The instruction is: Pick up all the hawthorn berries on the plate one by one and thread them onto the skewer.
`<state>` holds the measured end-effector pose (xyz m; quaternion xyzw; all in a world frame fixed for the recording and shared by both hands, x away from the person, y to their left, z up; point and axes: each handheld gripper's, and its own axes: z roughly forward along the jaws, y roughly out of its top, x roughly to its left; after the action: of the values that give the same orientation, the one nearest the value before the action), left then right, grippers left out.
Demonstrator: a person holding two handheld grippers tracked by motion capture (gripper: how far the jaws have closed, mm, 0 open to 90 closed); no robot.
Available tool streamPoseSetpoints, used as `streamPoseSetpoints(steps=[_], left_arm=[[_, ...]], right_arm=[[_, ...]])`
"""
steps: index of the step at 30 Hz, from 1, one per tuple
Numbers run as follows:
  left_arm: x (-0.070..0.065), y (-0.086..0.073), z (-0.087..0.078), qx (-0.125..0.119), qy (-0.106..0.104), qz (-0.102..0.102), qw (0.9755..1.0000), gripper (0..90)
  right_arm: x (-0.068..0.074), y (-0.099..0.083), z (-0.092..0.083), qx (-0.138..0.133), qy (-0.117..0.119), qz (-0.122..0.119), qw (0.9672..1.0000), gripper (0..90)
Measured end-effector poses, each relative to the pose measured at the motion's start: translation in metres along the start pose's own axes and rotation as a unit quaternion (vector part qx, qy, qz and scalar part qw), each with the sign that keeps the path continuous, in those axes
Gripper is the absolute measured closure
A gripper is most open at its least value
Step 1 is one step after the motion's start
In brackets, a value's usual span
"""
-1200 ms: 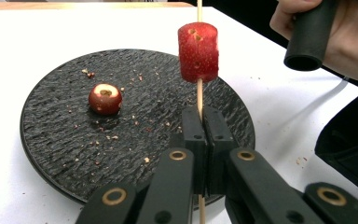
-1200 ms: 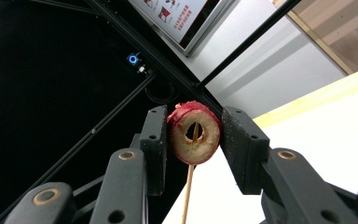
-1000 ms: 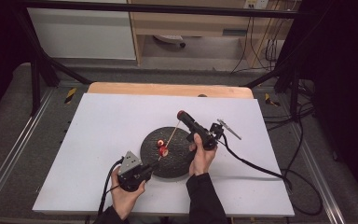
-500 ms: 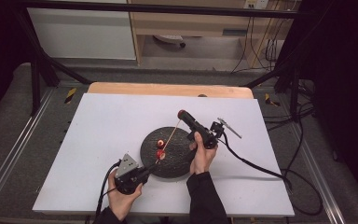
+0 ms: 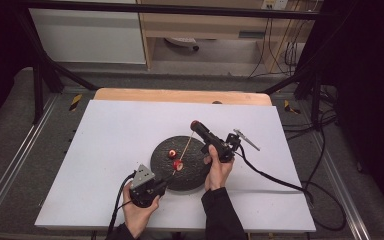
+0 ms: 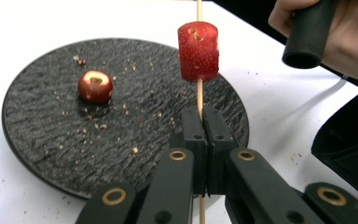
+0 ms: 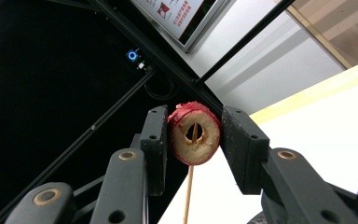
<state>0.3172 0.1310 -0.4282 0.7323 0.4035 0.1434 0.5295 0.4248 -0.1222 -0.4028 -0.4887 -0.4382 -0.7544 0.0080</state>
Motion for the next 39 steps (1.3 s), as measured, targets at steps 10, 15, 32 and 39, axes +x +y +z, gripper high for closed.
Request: streamPoseSetpoints(steps=[10, 15, 32, 39], left_arm=[[0.001, -0.008, -0.001, 0.009, 0.007, -0.003, 0.9999, 88.8], [-0.004, -0.006, 0.001, -0.001, 0.010, -0.006, 0.9999, 88.7], [-0.003, 0.010, 0.015, 0.003, 0.009, -0.020, 0.9998, 88.7], [0.000, 0.017, 0.018, 0.007, 0.003, -0.010, 0.9999, 88.8]], right_arm=[[-0.006, 0.002, 0.004, -0.033, -0.007, 0.018, 0.9993, 62.8], [-0.006, 0.002, 0.003, -0.022, -0.005, 0.017, 0.9996, 62.8], [-0.002, -0.015, -0.005, 0.025, 0.008, 0.006, 0.9996, 62.7], [0.000, -0.022, -0.010, 0.048, 0.008, -0.012, 0.9987, 62.7]])
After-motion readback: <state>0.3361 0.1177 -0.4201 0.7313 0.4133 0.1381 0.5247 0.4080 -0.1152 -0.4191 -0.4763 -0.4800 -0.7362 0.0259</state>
